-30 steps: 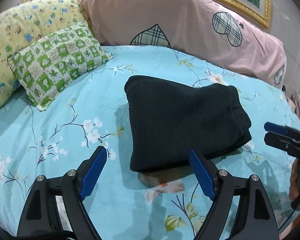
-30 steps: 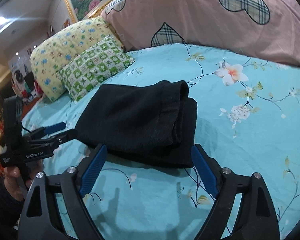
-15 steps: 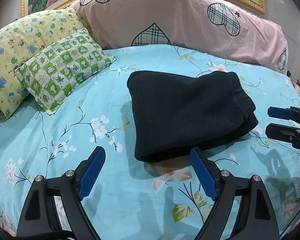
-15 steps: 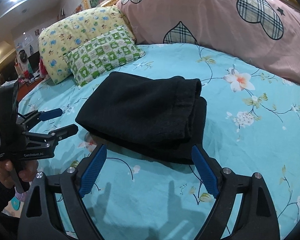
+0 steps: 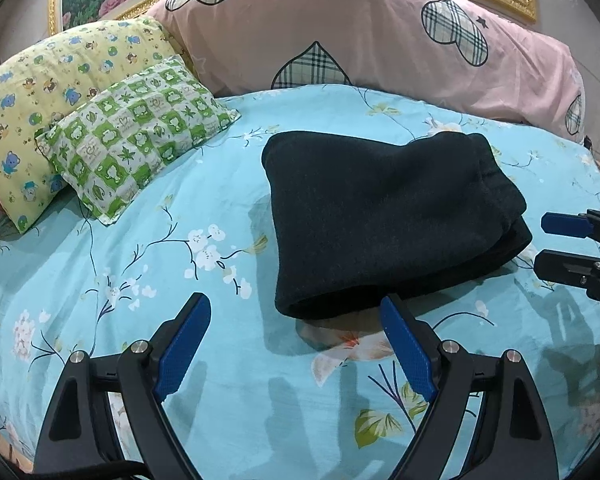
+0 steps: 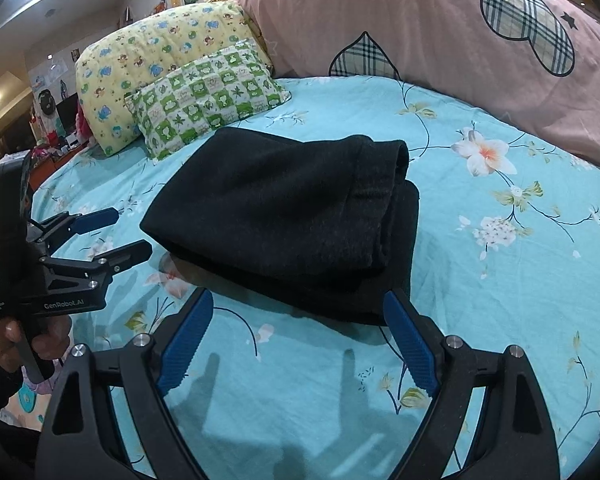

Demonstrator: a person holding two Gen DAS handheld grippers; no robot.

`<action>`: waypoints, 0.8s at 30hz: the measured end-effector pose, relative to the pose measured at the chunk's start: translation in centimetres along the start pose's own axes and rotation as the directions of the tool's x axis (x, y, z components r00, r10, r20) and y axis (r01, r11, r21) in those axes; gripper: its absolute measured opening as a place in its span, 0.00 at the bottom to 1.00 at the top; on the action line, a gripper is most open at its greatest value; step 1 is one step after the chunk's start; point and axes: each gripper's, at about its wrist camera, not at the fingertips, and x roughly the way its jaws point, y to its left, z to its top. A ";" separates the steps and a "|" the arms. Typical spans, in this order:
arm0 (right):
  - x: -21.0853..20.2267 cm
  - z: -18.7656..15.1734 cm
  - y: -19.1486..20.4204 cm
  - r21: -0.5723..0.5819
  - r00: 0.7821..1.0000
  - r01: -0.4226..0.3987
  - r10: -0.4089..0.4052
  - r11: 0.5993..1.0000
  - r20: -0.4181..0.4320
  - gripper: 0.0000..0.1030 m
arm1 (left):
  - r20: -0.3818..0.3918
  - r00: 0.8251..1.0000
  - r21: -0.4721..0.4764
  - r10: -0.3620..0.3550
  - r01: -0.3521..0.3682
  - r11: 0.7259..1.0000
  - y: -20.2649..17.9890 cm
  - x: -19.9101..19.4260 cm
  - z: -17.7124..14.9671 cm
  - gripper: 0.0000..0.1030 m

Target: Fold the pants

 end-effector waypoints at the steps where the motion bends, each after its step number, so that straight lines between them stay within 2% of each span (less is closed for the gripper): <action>1: 0.1 0.0 0.0 -0.002 1.000 0.002 -0.002 1.000 0.000 0.85 | 0.000 1.000 -0.001 0.001 -0.001 1.000 0.0 0.1 0.0 0.85; 24: 0.4 -0.1 0.2 0.001 1.000 -0.006 0.006 1.000 0.015 0.85 | 0.001 1.000 0.001 0.018 -0.018 1.000 0.2 0.6 0.0 0.85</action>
